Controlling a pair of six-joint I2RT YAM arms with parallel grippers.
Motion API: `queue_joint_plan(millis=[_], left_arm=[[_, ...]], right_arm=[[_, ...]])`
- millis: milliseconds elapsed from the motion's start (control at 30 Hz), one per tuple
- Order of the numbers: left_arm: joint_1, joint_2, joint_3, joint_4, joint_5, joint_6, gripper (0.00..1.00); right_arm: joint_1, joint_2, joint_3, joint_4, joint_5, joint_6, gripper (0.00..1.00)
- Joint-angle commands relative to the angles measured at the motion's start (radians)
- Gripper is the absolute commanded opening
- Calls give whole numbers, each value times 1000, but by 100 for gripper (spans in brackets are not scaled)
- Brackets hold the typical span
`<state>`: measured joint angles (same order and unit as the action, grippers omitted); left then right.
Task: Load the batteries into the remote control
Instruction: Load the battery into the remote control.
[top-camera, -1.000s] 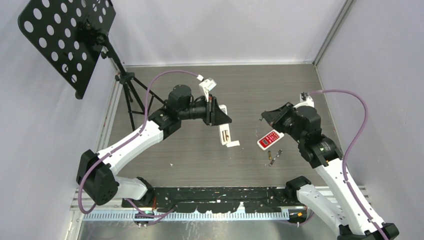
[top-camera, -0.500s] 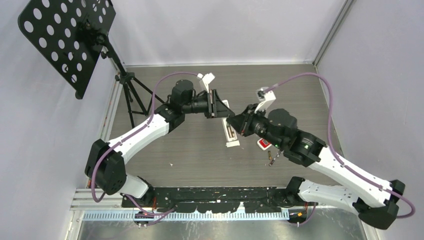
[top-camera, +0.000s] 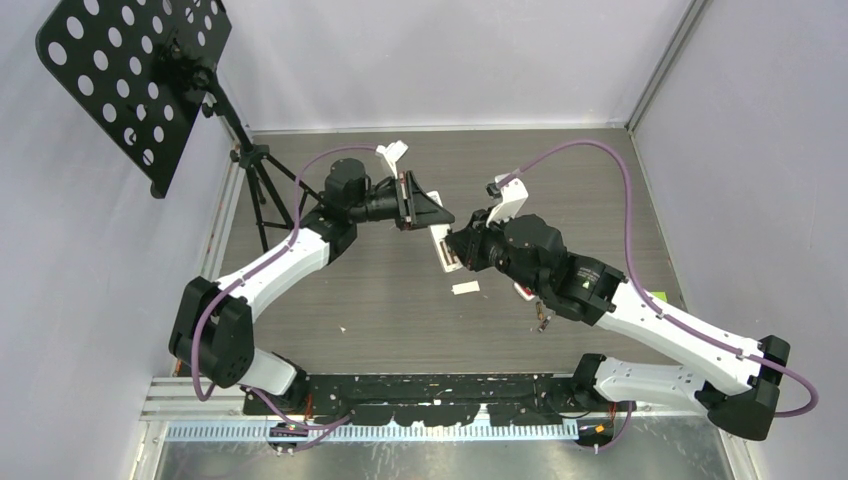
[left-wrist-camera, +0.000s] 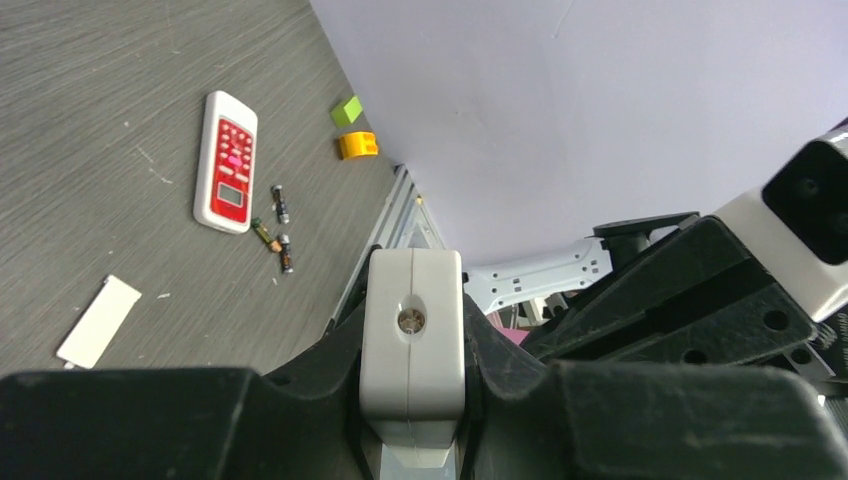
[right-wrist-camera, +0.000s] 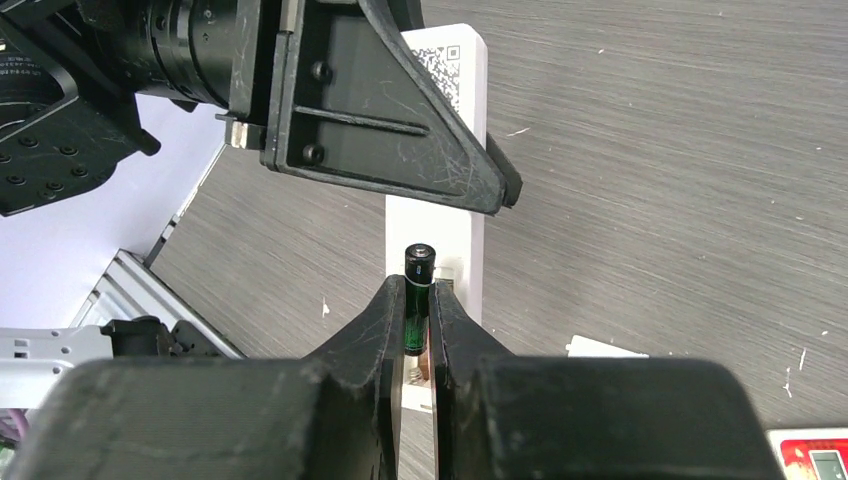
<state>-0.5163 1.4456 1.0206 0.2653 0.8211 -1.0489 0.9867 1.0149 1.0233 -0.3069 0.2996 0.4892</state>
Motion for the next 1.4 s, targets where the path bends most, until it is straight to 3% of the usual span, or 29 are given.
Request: queue_joint_plan(millis=[0,333,700,1000,1133,1233,1367], left_arm=[[8,-8,0,135,66,-49,0],[12,-4,-1,186,78,-92,0],[16,-7,-16,237,78,-140,0],[18,-8,-16,242,76,-139,0],[19,-7,-14,242,76,-138,0],[19,-7,-11,242,76,-139,0],[19,-14,-11,243,72,-137,0]], right_arm=[[9,15,47,42,31,-37,9],[17,37,40,37,-13,-52,12],[18,15,33,5,-43,-40,31],[17,-5,47,-11,-27,-37,31],[17,7,72,-53,-35,-45,19],[18,21,84,-76,-41,-46,20],[18,17,81,-70,-34,-43,29]])
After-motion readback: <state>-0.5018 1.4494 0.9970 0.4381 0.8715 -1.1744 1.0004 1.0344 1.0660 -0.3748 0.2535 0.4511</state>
